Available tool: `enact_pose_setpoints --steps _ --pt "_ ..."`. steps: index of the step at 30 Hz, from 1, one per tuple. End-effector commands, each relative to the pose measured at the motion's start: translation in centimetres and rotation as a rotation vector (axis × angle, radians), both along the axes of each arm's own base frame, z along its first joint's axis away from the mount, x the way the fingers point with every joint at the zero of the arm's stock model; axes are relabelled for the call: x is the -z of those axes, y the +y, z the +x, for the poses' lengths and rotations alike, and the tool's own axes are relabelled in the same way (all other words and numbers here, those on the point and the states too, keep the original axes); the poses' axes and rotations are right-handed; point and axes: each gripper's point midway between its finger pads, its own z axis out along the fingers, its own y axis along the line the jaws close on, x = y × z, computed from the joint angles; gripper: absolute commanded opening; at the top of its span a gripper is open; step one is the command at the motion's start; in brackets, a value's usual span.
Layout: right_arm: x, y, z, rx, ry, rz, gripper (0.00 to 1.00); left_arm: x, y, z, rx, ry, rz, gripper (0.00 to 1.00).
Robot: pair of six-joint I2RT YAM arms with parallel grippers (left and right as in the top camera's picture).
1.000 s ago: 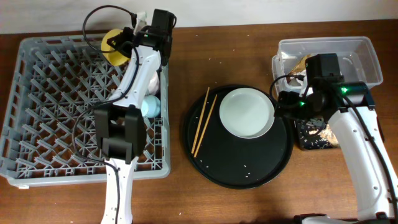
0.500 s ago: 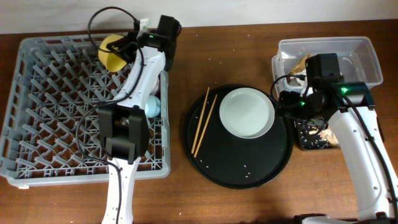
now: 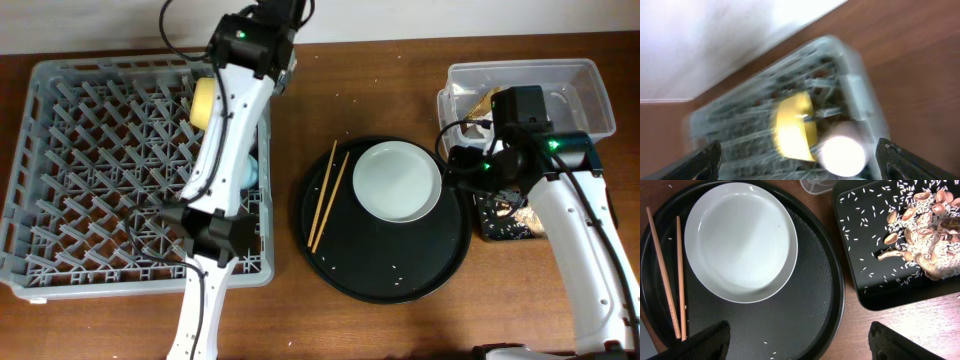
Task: Sort waste into correct bins and load items into the dishwasher rack
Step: 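Grasp the edge of the white plate with the left gripper and lift it, then stand the white plate upright in the rack with the left gripper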
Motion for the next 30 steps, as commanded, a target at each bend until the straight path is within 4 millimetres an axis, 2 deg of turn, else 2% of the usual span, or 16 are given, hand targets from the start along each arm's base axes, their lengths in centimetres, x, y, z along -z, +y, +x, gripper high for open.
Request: enact_pose_setpoints --steps 1,2,5,7,9,11,14,16,20,21,23,25,26,27,29,30 --pt "-0.7 0.5 0.7 0.011 -0.038 0.046 0.89 -0.9 -11.2 -4.9 0.307 0.217 -0.633 0.81" --pt "-2.5 0.2 1.5 0.019 -0.082 0.059 0.89 1.8 -13.8 -7.0 0.324 0.375 -0.704 0.78" --pt "-8.0 -2.8 1.5 0.083 -0.157 0.043 0.89 8.5 -16.9 -9.1 0.316 0.554 -0.628 0.68" --pt "-8.4 -3.7 0.9 0.115 -0.146 0.042 0.89 14.5 -18.5 -9.9 0.289 0.616 -0.508 0.64" --pt "-8.2 -3.6 0.4 0.114 -0.124 0.046 0.89 18.5 -19.2 -9.7 0.205 0.616 -0.472 0.63" --pt "-8.2 -3.6 0.3 0.114 -0.120 0.046 0.89 21.6 -19.8 -10.5 0.209 0.649 -0.457 0.60" --pt "-8.2 -3.6 0.3 0.114 -0.119 0.046 0.89 23.5 -20.3 -11.2 0.220 0.634 -0.391 0.48" --pt "-8.1 -3.6 0.2 0.114 -0.116 0.046 0.89 23.6 -20.2 -11.0 0.218 0.623 -0.378 0.28" --pt "-8.1 -3.6 0.2 0.114 -0.116 0.046 0.89 23.6 -20.2 -11.2 0.218 0.630 -0.374 0.01" --pt "-8.1 -3.6 0.2 0.114 -0.116 0.046 0.89 23.0 -20.2 -11.2 0.220 0.624 -0.377 0.01" --pt "-8.2 -3.6 0.5 0.114 -0.126 0.045 0.89 18.6 -20.3 -10.4 0.239 0.575 -0.401 0.01" --pt "-8.2 -3.6 0.4 0.100 -0.125 0.036 0.90 10.9 -18.7 -8.6 0.233 0.442 -0.432 0.01" --pt "-8.2 -3.6 0.4 0.082 -0.125 0.029 0.90 8.2 -17.3 -7.9 0.217 0.376 -0.427 0.01" --pt "-8.2 -3.6 0.4 0.080 -0.125 0.028 0.90 3.6 -14.6 -6.9 0.183 0.249 -0.421 0.01" --pt "-8.2 -3.7 0.4 0.080 -0.126 0.028 0.93 -1.4 -9.9 -6.4 0.106 0.114 -0.388 0.01" --pt "-8.3 -3.7 0.5 0.080 -0.130 0.028 0.93 -4.2 -6.4 -6.4 0.031 0.023 -0.312 0.01"
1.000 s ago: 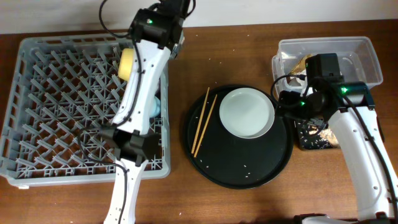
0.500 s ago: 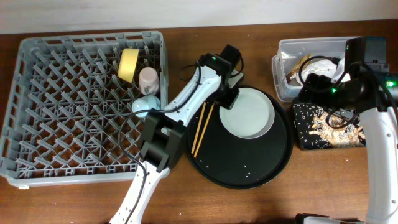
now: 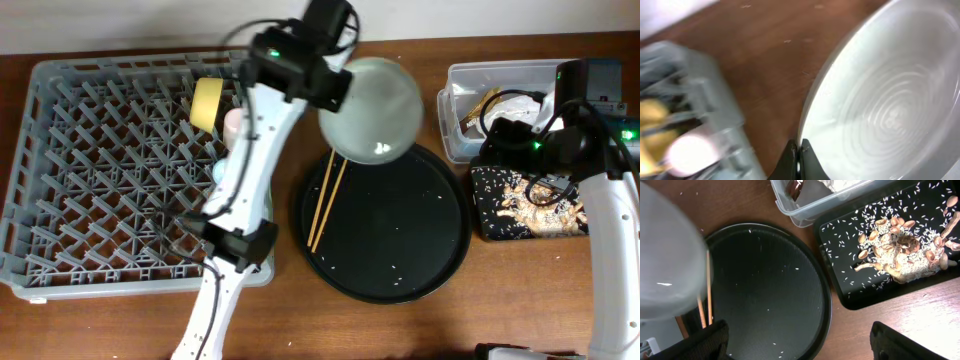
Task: Sort waste into correct bins and load items into the dishwasher rack
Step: 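Stand the white plate upright in the rack with the left gripper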
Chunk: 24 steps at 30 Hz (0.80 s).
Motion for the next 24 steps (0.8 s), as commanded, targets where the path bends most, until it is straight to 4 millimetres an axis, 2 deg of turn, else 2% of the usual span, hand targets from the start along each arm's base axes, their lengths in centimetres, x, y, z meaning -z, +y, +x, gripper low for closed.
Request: enact_pose_setpoints --steps 1,3,4,5,6,7,8,10,11,12,15,21,24 --pt "-0.8 -0.2 0.3 -0.005 -0.029 -0.006 0.93 -7.3 7.8 0.2 -0.189 -0.216 0.168 0.01" --pt "-0.8 -0.2 0.3 -0.005 -0.029 -0.006 0.94 -12.4 13.2 -0.7 -0.350 -0.363 0.297 0.01" --pt "-0.8 -0.2 0.3 -0.005 -0.031 -0.007 0.94 -15.6 16.4 -2.1 -0.442 -0.434 0.360 0.01" --pt "-0.9 -0.2 0.5 -0.005 -0.041 -0.007 0.94 -19.1 21.2 -5.1 -0.600 -0.494 0.460 0.01" --pt "-0.9 -0.2 0.6 -0.005 -0.044 -0.008 0.94 -19.5 23.2 -6.2 -0.673 -0.495 0.550 0.01" --pt "-1.0 -0.2 0.6 -0.006 -0.047 -0.008 0.95 -18.9 24.7 -7.0 -0.729 -0.472 0.622 0.01" --pt "-1.0 -0.2 0.7 -0.006 -0.048 -0.008 0.95 -16.6 26.3 -7.6 -0.790 -0.417 0.706 0.01" --pt "-1.0 -0.2 0.7 -0.006 -0.047 -0.008 0.95 -13.5 28.7 -8.0 -0.879 -0.368 0.850 0.01" --pt "-0.9 -0.2 0.7 -0.006 -0.047 -0.009 0.95 -10.2 30.1 -7.9 -0.899 -0.300 0.916 0.01" --pt "-0.9 -0.2 0.7 -0.012 -0.047 -0.012 0.95 -7.9 31.0 -7.9 -0.903 -0.253 0.953 0.01" --pt "-0.9 -0.3 0.6 -0.009 -0.046 -0.018 0.94 -3.7 31.2 -7.3 -0.897 -0.207 0.960 0.01" --pt "-0.9 -0.3 0.6 -0.010 -0.042 -0.018 0.95 -0.3 30.3 -6.8 -0.891 -0.159 0.868 0.01" --pt "-0.8 -0.3 0.5 -0.026 -0.038 -0.025 0.94 0.7 29.7 -6.9 -0.879 -0.116 0.816 0.01"
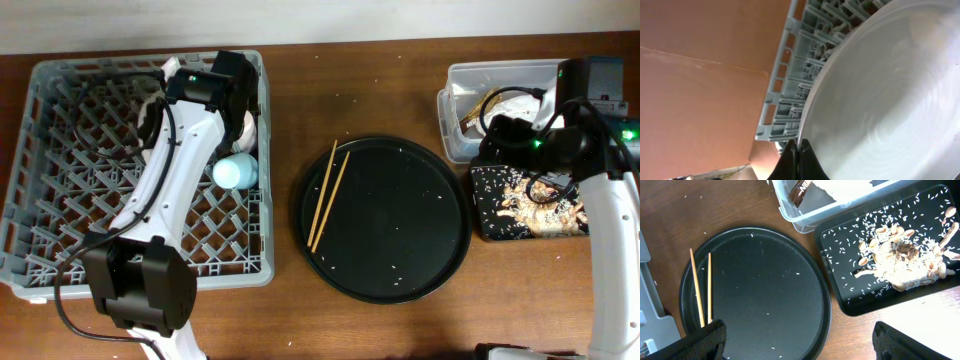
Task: Sort waste into correct bins and load items into the dishwasher rack
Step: 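Stand the white plate upright in the rack with the left gripper, then pick one wooden chopstick with the left gripper and drop it in the rack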
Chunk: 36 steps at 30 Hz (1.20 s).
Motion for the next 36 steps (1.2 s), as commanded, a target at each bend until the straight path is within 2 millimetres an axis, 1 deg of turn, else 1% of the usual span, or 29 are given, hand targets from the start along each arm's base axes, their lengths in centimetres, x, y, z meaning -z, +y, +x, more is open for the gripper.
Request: enact_pose_setpoints --steps 1,2,5,6,7,8,9,10,11,12,13,14,15,16,17,19,21,22,23,24,26,28,29,30,31,32,33,34,36 --pt "-0.5 -0.2 0.0 -0.005 -0.014 -0.012 0.95 0.2 -0.3 -0.4 -0.008 -0.018 -0.053 0.05" --pt "-0.5 -0.2 0.0 -0.005 -0.014 -0.012 0.95 0.2 -0.3 -0.3 -0.008 -0.018 -0.053 0.46" --pt "-0.5 -0.2 -0.1 -0.005 -0.013 -0.012 0.94 0.3 -0.5 -0.2 -0.007 -0.026 -0.068 0.63" --pt "-0.5 -0.2 -0.1 -0.006 -0.014 -0.010 0.95 0.3 -0.8 -0.1 -0.003 -0.028 -0.096 0.66" --pt "-0.6 0.6 0.0 -0.025 -0.020 0.030 0.94 0.3 -2.6 0.7 0.039 -0.031 -0.242 0.72" --pt "-0.8 1.5 0.2 -0.049 -0.032 0.076 0.94 0.1 -4.2 1.4 0.093 -0.031 -0.349 0.72" --pt "-1.1 2.5 0.6 -0.077 -0.051 0.116 0.93 -0.9 -7.5 2.8 0.219 -0.036 -0.528 0.73" --pt "-1.2 3.6 1.2 -0.112 -0.070 0.132 0.93 -1.8 -9.7 3.6 0.313 -0.042 -0.635 0.73" --pt "-1.1 5.7 2.1 -0.160 -0.081 0.144 0.92 -2.9 -12.0 4.3 0.383 -0.079 -0.755 0.73" --pt "-0.4 8.5 3.0 -0.205 -0.072 0.164 0.89 -3.4 -13.1 4.7 0.431 -0.087 -0.805 0.73" --pt "0.7 11.4 3.9 -0.251 -0.055 0.184 0.88 -3.4 -13.7 4.8 0.446 -0.091 -0.832 0.73" --pt "2.6 14.9 4.9 -0.298 -0.021 0.200 0.86 -3.5 -14.0 5.1 0.475 -0.090 -0.842 0.73" --pt "4.2 17.2 5.6 -0.327 0.003 0.209 0.86 -3.6 -13.9 5.3 0.478 -0.098 -0.841 0.74" --pt "6.8 20.2 6.4 -0.361 0.040 0.217 0.85 -3.8 -13.4 5.6 0.470 -0.112 -0.845 0.74" --pt "9.2 22.4 6.9 -0.388 0.073 0.217 0.83 -3.8 -12.9 5.9 0.467 -0.124 -0.912 0.74" --pt "12.6 25.1 7.1 -0.421 0.120 0.214 0.81 -3.9 -12.7 6.1 0.499 -0.124 -1.028 0.74" --pt "15.0 26.9 7.6 -0.451 0.132 0.210 0.74 -3.9 -12.8 6.1 0.511 -0.121 -1.057 0.73" --pt "15.7 26.9 7.6 -0.448 0.143 0.199 0.71 -3.4 -13.6 5.8 0.519 -0.098 -1.062 0.72" --pt "15.4 26.1 8.0 -0.429 0.137 0.193 0.72 -2.2 -14.5 5.4 0.520 -0.060 -1.068 0.72" --pt "14.1 24.6 8.7 -0.395 0.114 0.200 0.73 -0.5 -15.6 4.8 0.522 -0.009 -1.073 0.72" --pt "8.6 18.0 10.0 -0.268 0.036 0.211 0.77 3.5 -19.3 3.1 0.559 0.108 -1.080 0.66" --pt "4.2 10.8 8.8 -0.159 -0.023 0.193 0.78 7.1 -24.9 1.1 0.671 0.194 -1.077 0.63" --pt "3.4 8.7 8.0 -0.118 -0.024 0.180 0.79 9.1 -27.6 0.2 0.733 0.217 -1.074 0.61" --pt "3.2 7.0 7.2 -0.095 -0.006 0.161 0.79 11.2 -29.6 -0.4 0.786 0.221 -1.071 0.54" --pt "3.7 6.4 6.6 -0.079 0.028 0.157 0.79 12.7 -30.8 -0.7 0.820 0.212 -1.060 0.48" --pt "4.0 6.2 6.1 -0.072 0.052 0.142 0.80 13.8 -31.1 -0.7 0.829 0.207 -1.022 0.48" --pt "4.2 6.1 5.7 -0.072 0.071 0.131 0.80 16.1 -31.6 -0.9 0.817 0.249 -0.995 0.48" --pt "4.3 6.1 5.5 -0.072 0.078 0.130 0.80 17.9 -31.5 -1.1 0.795 0.286 -0.989 0.48" --pt "4.3 6.2 5.4 -0.089 0.081 0.125 0.80 19.9 -31.2 -1.3 0.762 0.322 -0.985 0.49"
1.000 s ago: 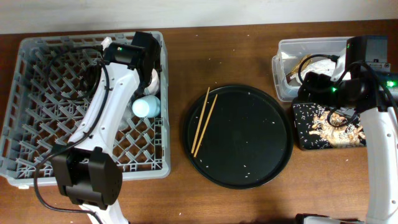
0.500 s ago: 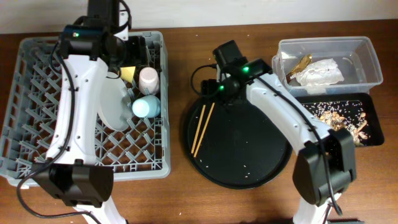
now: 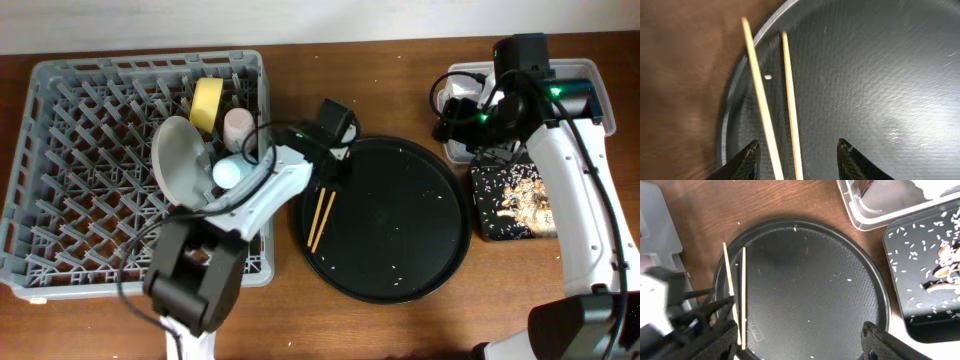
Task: Sort waste into correct bins and load items into the dishwasher rack
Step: 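Pick one wooden chopstick with the left gripper and drop it in the rack, then pick the second chopstick with the left gripper and place it in the rack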
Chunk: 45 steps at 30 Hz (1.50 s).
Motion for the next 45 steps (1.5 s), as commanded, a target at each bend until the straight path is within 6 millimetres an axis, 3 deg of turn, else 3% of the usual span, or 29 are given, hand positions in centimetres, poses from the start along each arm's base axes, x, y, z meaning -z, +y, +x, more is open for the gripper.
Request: enact_pose_setpoints --steps 1,3,6,9,12,15,17,19,20,21,22,23,24,25,26,27,31,32,33,34,36,37,38,39,42,44,45 --pt "0.1 -0.1 -0.1 -0.015 0.006 -0.023 0.80 2.8 1.1 0.1 -0.048 0.040 0.055 0.53" --pt "0.2 -0.1 -0.3 -0.016 0.013 -0.023 0.81 3.9 2.6 1.1 -0.134 0.049 0.070 0.53" --pt "0.2 -0.1 -0.3 -0.016 0.013 -0.023 0.81 5.0 2.9 1.4 -0.144 0.076 0.052 0.41" --pt "0.2 -0.1 -0.3 -0.015 0.013 -0.023 0.82 5.6 2.9 1.4 -0.144 0.084 0.057 0.36" --pt "0.2 -0.2 -0.3 -0.014 0.013 -0.027 0.82 5.6 2.7 1.3 -0.140 0.087 0.051 0.10" --pt "0.2 -0.5 -0.3 -0.009 0.013 -0.041 0.83 5.4 2.5 1.1 -0.133 0.094 0.056 0.01" --pt "0.2 -0.5 -0.3 -0.012 0.014 -0.042 0.82 2.0 1.9 2.1 -0.094 0.081 0.062 0.01" --pt "0.2 -0.5 -0.3 -0.012 0.014 -0.042 0.83 -4.3 2.1 3.4 -0.078 0.048 0.058 0.00" --pt "0.2 -0.5 -0.3 -0.012 0.013 -0.043 0.83 -7.8 3.0 4.2 -0.086 0.022 0.049 0.00" --pt "0.2 -0.5 -0.3 -0.019 0.012 -0.049 0.82 -13.0 6.1 5.1 -0.150 -0.014 0.045 0.00" --pt "0.2 -0.6 -0.3 -0.031 0.009 -0.058 0.83 -15.4 9.2 5.2 -0.209 -0.018 0.063 0.01" --pt "0.2 -0.7 -0.2 -0.032 0.008 -0.062 0.83 -17.5 14.1 4.4 -0.303 -0.001 0.121 0.01" --pt "0.2 -0.7 -0.2 -0.032 0.007 -0.062 0.83 -18.1 16.9 3.6 -0.360 0.015 0.155 0.00" --pt "0.2 -0.7 -0.2 -0.032 0.007 -0.062 0.83 -18.6 21.7 2.5 -0.495 0.055 0.202 0.01" --pt "0.2 -0.7 -0.2 -0.032 0.007 -0.062 0.83 -18.3 23.8 2.2 -0.550 0.088 0.196 0.00" --pt "0.2 -0.7 -0.1 -0.032 0.002 -0.062 0.84 -16.6 25.5 2.7 -0.592 0.114 0.196 0.01" --pt "0.2 -0.9 -0.1 -0.031 0.001 -0.074 0.86 -9.6 27.2 2.5 -0.614 0.208 0.276 0.00" --pt "0.2 -0.9 -0.1 -0.043 -0.001 -0.078 0.87 -8.9 27.9 2.3 -0.628 0.225 0.280 0.22" --pt "0.2 -0.9 -0.1 -0.043 -0.001 -0.078 0.87 -8.8 28.5 2.4 -0.642 0.221 0.277 0.51" --pt "0.2 -0.9 -0.1 -0.043 0.000 -0.078 0.87 -9.3 28.7 2.9 -0.648 0.195 0.268 0.61" --pt "0.3 -0.9 -0.3 -0.043 0.007 -0.078 0.87 -11.4 28.6 4.2 -0.648 0.126 0.244 0.64" --pt "0.3 -0.9 -0.3 -0.043 0.010 -0.078 0.88 -13.3 27.1 4.8 -0.612 0.085 0.198 0.63" --pt "0.3 -0.9 -0.4 -0.043 0.011 -0.078 0.88 -13.8 24.7 4.9 -0.535 0.078 0.149 0.59" --pt "0.3 -0.9 -0.3 -0.043 0.010 -0.078 0.88 -13.6 19.7 4.2 -0.418 0.094 0.114 0.54" --pt "0.3 -0.9 -0.4 -0.043 0.013 -0.078 0.88 -11.3 10.4 2.1 -0.206 0.105 0.121 0.54" --pt "0.3 -0.9 -0.5 -0.043 0.016 -0.078 0.88 -7.9 5.2 0.1 -0.104 0.150 0.081 0.52" --pt "0.4 -0.9 -0.6 -0.043 0.020 -0.078 0.88 -5.3 3.6 -0.7 -0.095 0.157 0.078 0.52"
